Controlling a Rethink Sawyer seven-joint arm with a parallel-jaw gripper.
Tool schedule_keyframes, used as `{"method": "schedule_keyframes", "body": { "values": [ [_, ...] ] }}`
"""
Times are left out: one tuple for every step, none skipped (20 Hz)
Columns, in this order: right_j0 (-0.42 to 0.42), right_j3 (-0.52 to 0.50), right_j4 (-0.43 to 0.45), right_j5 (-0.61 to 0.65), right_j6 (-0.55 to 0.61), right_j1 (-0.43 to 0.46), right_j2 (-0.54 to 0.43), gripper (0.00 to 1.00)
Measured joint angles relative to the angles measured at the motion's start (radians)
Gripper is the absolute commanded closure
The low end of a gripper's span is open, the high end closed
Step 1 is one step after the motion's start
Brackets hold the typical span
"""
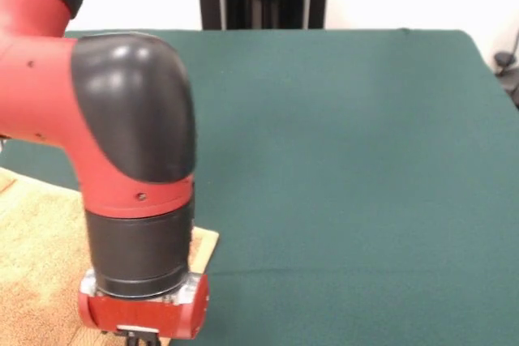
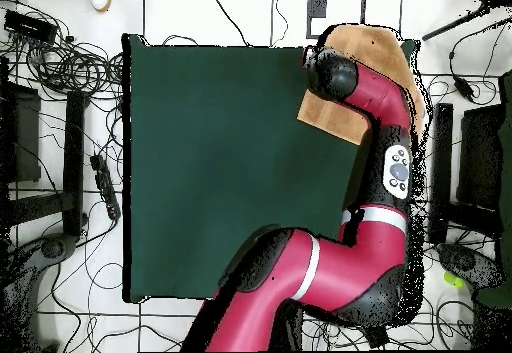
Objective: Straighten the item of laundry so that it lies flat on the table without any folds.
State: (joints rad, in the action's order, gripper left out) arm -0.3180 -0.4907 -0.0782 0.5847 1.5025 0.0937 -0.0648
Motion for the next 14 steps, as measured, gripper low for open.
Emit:
{"method": "schedule_keyframes", "body": {
  "values": [
    [0.002, -0.02, 0.005, -0.023, 0.0, -0.008, 0.001, 1.0],
    [0.0, -0.07, 0.007, -0.07, 0.001, -0.03, 0.001, 1.0],
    [-0.002, -0.09, 0.006, -0.086, 0.001, -0.038, 0.0, 1.0],
    [-0.004, -0.115, 0.006, -0.107, 0.001, -0.048, -0.001, 1.0],
    [-0.006, -0.138, 0.005, -0.124, 0.001, -0.057, -0.001, 1.0],
    [-0.007, -0.161, 0.004, -0.141, 0.001, -0.067, 0.0, 1.0],
    [-0.007, -0.181, 0.004, -0.154, 0.002, -0.076, 0.0, 1.0],
    [-0.007, -0.195, 0.003, -0.162, 0.002, -0.082, 0.0, 1.0],
    [-0.007, -0.207, 0.001, -0.167, 0.002, -0.088, 0.0, 1.0],
    [-0.007, -0.22, -0.001, -0.172, 0.002, -0.093, 0.0, 1.0],
    [-0.007, -0.229, -0.004, -0.174, 0.003, -0.097, 0.0, 1.0],
    [-0.007, -0.237, -0.007, -0.174, 0.003, -0.101, 0.0, 1.0],
    [-0.007, -0.248, -0.013, -0.174, 0.004, -0.106, 0.0, 1.0],
    [-0.007, -0.255, -0.018, -0.173, 0.005, -0.11, 0.0, 1.0]
  ]
}}
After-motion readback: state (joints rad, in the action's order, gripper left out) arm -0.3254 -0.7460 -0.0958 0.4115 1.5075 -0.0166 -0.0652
